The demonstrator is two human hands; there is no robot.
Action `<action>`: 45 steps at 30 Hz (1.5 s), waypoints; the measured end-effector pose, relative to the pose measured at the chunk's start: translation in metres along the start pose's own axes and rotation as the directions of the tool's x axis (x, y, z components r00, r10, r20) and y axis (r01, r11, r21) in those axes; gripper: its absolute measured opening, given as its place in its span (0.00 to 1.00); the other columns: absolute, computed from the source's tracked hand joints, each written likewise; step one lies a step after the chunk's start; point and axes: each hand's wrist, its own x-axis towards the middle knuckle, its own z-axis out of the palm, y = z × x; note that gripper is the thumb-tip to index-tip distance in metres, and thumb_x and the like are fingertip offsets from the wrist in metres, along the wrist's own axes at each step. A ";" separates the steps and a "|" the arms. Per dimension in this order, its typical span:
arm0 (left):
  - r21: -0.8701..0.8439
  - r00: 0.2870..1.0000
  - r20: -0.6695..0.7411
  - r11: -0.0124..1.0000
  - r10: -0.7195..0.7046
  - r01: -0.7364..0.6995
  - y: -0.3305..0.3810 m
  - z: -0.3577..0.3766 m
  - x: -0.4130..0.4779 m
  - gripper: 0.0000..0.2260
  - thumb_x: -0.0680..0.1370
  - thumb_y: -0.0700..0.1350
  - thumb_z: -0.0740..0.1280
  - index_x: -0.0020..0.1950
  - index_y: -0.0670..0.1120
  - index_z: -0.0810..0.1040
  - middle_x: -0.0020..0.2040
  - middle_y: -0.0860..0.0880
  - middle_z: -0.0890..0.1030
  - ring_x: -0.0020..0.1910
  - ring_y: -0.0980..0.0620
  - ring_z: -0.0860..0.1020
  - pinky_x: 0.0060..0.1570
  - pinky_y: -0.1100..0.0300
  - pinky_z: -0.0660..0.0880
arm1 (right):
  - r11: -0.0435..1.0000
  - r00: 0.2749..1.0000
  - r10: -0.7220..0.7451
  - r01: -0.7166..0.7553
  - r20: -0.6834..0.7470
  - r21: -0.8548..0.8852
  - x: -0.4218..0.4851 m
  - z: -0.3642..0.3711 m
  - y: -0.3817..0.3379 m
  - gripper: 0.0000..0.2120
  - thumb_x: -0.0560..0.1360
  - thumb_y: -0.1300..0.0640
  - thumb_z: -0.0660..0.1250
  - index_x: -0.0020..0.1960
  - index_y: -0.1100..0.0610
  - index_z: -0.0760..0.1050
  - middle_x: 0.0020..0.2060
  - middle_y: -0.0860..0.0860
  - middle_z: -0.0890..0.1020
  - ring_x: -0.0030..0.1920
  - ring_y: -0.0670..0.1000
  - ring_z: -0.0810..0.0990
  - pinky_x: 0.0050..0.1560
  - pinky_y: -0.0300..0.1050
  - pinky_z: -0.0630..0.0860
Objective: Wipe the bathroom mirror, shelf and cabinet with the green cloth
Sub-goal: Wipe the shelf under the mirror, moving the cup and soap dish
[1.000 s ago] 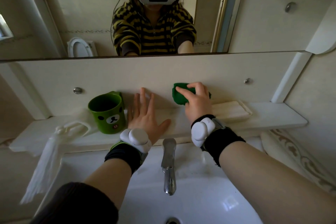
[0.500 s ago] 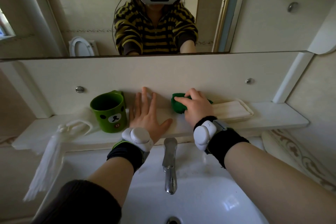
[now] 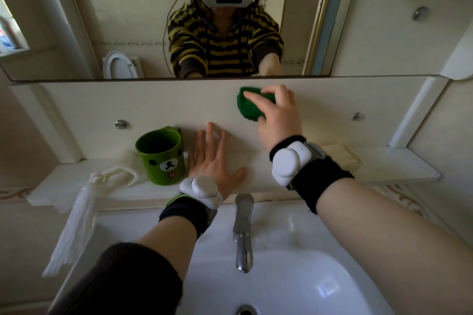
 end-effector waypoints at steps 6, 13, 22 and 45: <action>-0.013 1.000 -0.016 1.000 0.002 -0.002 0.001 0.001 0.000 0.41 0.73 0.66 0.59 0.76 0.53 0.39 0.73 0.51 0.28 0.74 0.49 0.32 0.73 0.47 0.43 | 0.999 0.997 -0.036 0.036 -0.071 -0.005 0.018 0.001 -0.010 0.25 0.63 0.75 0.62 0.56 0.58 0.80 0.50 0.63 0.76 0.51 0.66 0.74 0.53 0.57 0.73; -0.028 0.999 -0.049 1.000 0.001 -0.002 -0.003 0.009 0.003 0.43 0.71 0.68 0.59 0.76 0.53 0.38 0.73 0.52 0.28 0.74 0.49 0.33 0.73 0.48 0.44 | 0.999 0.999 -0.038 0.037 -0.015 -0.034 0.002 0.010 -0.009 0.27 0.63 0.75 0.64 0.58 0.57 0.79 0.49 0.62 0.77 0.51 0.66 0.75 0.50 0.59 0.75; -0.063 0.993 -0.103 0.997 -0.050 0.044 0.001 0.008 0.001 0.50 0.69 0.69 0.61 0.76 0.44 0.37 0.75 0.44 0.32 0.74 0.47 0.35 0.73 0.51 0.41 | 0.998 0.996 -0.038 0.041 0.075 -0.041 -0.022 0.020 -0.005 0.27 0.60 0.75 0.68 0.56 0.57 0.80 0.48 0.62 0.78 0.50 0.66 0.76 0.47 0.57 0.75; -0.063 0.982 -0.176 0.997 -0.066 0.055 0.010 0.003 -0.001 0.45 0.71 0.68 0.61 0.77 0.42 0.48 0.76 0.41 0.39 0.76 0.45 0.42 0.73 0.51 0.45 | 0.996 0.954 0.088 -0.077 0.286 -0.050 -0.051 0.040 0.003 0.28 0.64 0.74 0.61 0.58 0.52 0.79 0.50 0.59 0.76 0.52 0.62 0.73 0.48 0.52 0.71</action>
